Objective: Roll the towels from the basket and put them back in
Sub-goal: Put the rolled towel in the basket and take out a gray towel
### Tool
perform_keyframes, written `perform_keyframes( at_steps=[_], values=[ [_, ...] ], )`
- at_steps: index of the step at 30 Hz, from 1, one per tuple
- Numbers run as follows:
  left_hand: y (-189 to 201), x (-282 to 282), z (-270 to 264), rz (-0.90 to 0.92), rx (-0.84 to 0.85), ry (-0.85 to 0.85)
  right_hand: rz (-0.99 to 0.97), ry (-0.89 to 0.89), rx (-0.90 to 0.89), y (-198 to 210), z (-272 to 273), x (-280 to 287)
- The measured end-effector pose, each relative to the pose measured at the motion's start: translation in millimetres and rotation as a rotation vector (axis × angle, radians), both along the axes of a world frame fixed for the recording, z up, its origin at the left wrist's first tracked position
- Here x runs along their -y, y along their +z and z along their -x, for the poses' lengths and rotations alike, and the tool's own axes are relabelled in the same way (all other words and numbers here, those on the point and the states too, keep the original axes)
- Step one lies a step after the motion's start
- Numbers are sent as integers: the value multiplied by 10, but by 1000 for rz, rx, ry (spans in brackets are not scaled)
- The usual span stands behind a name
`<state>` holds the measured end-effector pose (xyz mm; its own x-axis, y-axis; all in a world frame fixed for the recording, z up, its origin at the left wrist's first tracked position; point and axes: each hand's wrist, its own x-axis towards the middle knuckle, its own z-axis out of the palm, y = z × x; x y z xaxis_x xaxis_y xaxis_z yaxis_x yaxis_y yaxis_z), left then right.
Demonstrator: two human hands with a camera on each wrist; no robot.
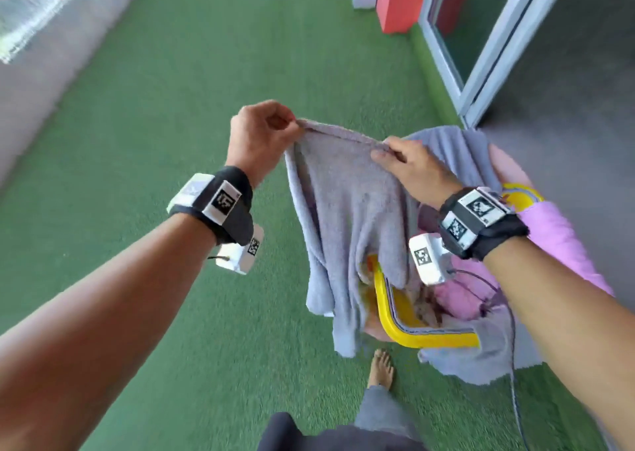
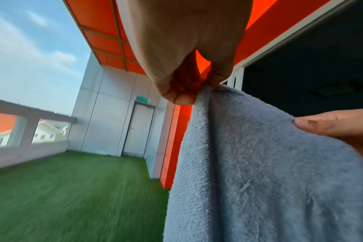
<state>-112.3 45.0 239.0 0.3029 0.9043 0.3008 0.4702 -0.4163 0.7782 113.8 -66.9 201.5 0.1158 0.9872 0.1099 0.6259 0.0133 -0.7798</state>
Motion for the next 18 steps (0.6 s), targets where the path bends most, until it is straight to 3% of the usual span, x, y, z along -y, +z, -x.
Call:
perform_keyframes(
  at_steps=[9,13,15,18],
  values=[
    [1854,-195,1113,-335,273,62,-435,-93,110,2481,1325,-294],
    [1960,276,1365,-582,379,79,-559,-129,82,3196,1752,-447],
    [1821,629,1432,-551,371,-30,-611,-136,-26,3393,1898,-496],
    [1548,929,1483,-429,222,-101,-600,-169,-84,3542,2146,-483]
  ],
)
